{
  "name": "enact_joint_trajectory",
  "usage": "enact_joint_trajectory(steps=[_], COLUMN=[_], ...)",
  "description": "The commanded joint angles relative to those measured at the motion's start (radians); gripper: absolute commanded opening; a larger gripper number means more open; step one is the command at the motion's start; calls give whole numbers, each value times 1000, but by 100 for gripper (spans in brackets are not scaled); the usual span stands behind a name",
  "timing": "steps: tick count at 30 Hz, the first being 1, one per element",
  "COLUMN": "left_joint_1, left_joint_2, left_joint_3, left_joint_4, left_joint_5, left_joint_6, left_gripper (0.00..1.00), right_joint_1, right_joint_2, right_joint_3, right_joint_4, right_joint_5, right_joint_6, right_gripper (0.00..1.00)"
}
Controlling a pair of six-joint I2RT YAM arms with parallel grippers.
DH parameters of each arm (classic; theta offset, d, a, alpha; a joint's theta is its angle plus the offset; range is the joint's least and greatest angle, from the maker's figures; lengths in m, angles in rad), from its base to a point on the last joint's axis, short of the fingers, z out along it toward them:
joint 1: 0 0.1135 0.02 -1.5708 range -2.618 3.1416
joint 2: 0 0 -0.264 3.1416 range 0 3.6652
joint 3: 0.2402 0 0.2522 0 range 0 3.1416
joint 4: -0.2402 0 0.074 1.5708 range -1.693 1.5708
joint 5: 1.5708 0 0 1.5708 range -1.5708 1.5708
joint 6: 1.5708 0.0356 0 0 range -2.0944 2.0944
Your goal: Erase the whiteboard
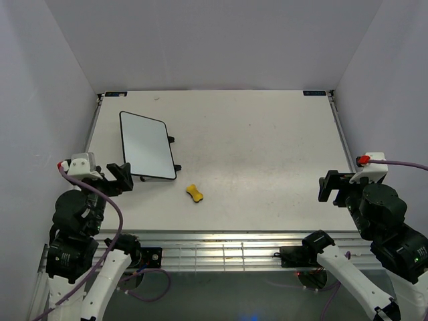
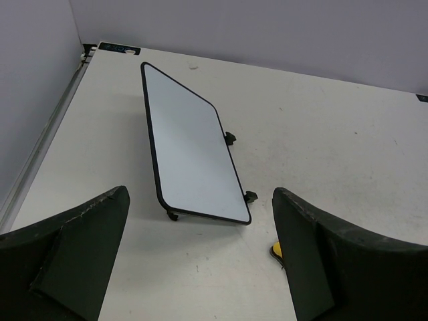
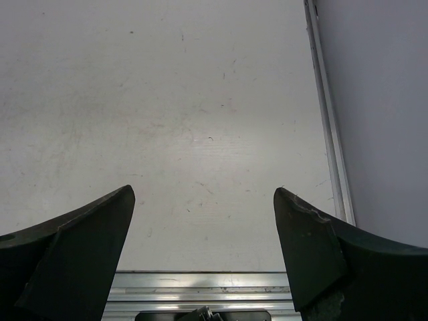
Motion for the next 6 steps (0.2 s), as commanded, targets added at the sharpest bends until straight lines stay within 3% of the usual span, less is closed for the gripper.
enact_joint_trajectory(steps=[1, 6], left_joint_1=[-3, -3], left_joint_2=[-1, -4], left_joint_3=[25, 24], left_joint_4=[-19, -20], left_joint_5=[-20, -26], left_joint_6=[15, 18], left_gripper=[98, 98], right_joint_1=[3, 4], right_joint_2=[-6, -6], right_joint_3=[-5, -10], right_joint_4=[25, 25], right_joint_5=[0, -6], right_joint_6=[4, 9], right_gripper=[90, 90])
